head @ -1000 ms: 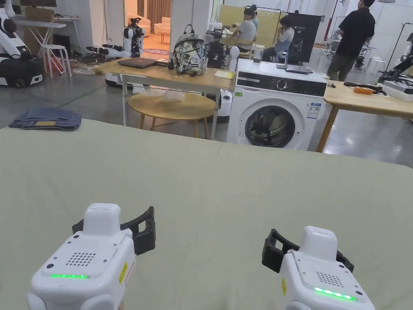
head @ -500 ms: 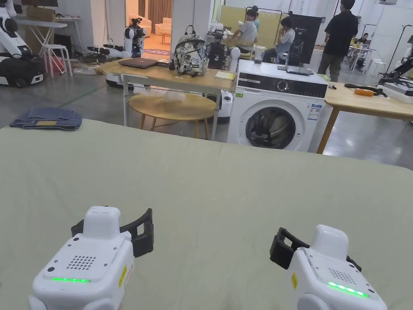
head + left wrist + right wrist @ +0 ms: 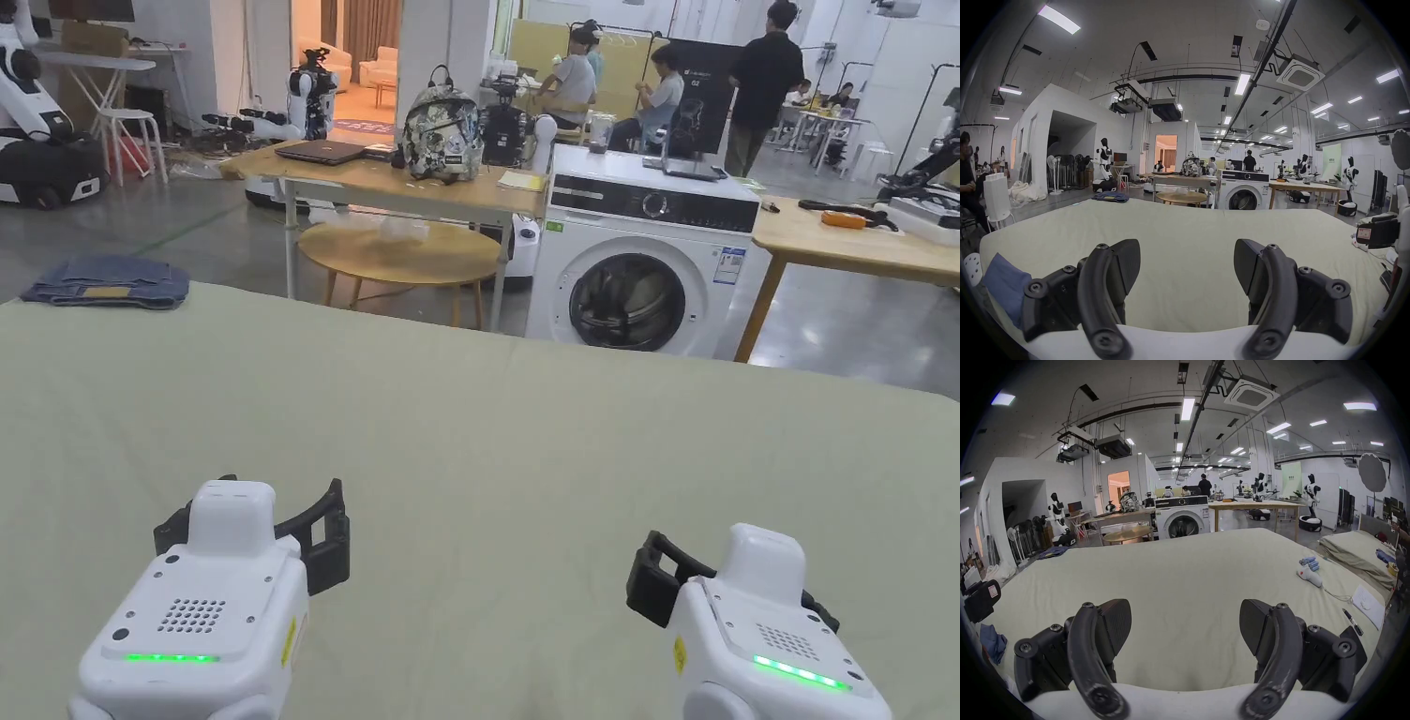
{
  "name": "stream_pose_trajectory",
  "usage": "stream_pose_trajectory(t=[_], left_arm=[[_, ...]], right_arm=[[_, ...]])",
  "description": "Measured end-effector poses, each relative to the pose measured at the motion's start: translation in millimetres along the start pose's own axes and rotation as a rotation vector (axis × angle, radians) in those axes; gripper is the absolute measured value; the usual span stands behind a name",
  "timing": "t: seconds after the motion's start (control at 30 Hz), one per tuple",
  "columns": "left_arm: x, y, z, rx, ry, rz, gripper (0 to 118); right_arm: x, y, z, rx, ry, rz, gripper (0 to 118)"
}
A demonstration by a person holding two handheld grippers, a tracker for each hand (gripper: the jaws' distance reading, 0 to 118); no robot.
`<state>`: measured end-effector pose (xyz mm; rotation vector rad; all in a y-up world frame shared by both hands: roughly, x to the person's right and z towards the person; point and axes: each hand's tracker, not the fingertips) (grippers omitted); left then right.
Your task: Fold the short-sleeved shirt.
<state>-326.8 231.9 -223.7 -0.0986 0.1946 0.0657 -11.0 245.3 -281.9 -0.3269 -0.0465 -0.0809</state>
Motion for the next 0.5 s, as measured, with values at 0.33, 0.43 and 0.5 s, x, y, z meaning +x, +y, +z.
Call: stream_pose_trajectory(t=[0.33, 0.43, 0.5], left_arm=[[-0.9, -1.4, -1.0, -0.012, 0.042, -0.036, 80], [-1.3, -2.5, -1.5, -0.023, 0.04, -0.041, 80], [-0.8, -2.7, -0.5, -0.028, 0.038, -0.046, 80]], right_arm=[[-0.6, -6.1, -5.0, -0.011, -0.022, 0.052, 94], [-0.5, -4.6, -3.4, -0.039, -0.01, 0.045, 94], [-0.5, -4.4, -2.0, -0.04, -0.014, 0.04, 94]])
